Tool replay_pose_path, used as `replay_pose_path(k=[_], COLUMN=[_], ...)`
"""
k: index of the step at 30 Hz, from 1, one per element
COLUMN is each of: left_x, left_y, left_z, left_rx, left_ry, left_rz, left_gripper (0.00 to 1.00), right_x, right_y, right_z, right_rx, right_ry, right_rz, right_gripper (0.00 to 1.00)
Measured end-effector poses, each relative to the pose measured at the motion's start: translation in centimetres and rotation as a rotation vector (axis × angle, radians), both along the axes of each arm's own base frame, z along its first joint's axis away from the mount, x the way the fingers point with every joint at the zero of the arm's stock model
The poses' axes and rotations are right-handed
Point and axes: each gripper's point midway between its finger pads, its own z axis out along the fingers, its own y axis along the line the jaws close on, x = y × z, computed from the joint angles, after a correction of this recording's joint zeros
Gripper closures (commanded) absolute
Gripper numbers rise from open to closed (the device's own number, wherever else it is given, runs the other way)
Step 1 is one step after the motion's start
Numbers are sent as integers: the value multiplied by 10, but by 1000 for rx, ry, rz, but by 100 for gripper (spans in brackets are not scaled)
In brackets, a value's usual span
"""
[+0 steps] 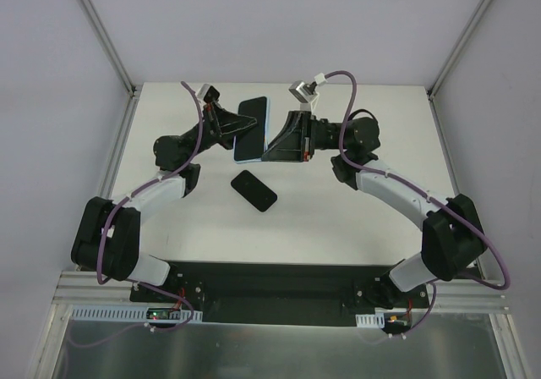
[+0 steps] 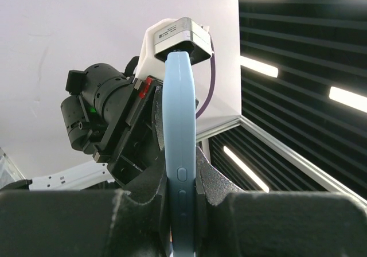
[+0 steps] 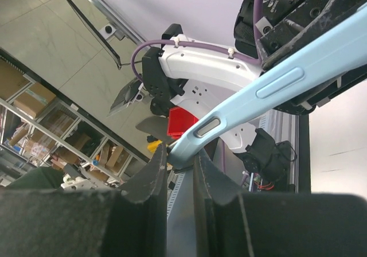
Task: Take the phone out of the phone case
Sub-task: Remove the phone case from the phone.
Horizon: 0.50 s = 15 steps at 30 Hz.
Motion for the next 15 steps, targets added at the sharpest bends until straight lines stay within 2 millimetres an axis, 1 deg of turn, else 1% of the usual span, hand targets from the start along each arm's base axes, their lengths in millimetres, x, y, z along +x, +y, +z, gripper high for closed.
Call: replay_pose_path(k=[15], left_x=[-11], left_y=[-6], left_z=[-4], left_rx=[35], left_ry=[5], left_rz=[-53], left_gripper=[100], right_x=[-12], right_y=[-3], right_z=[-10], right_rx=[-37], right_ry=[-32], right_rz=[74], right_gripper=[99])
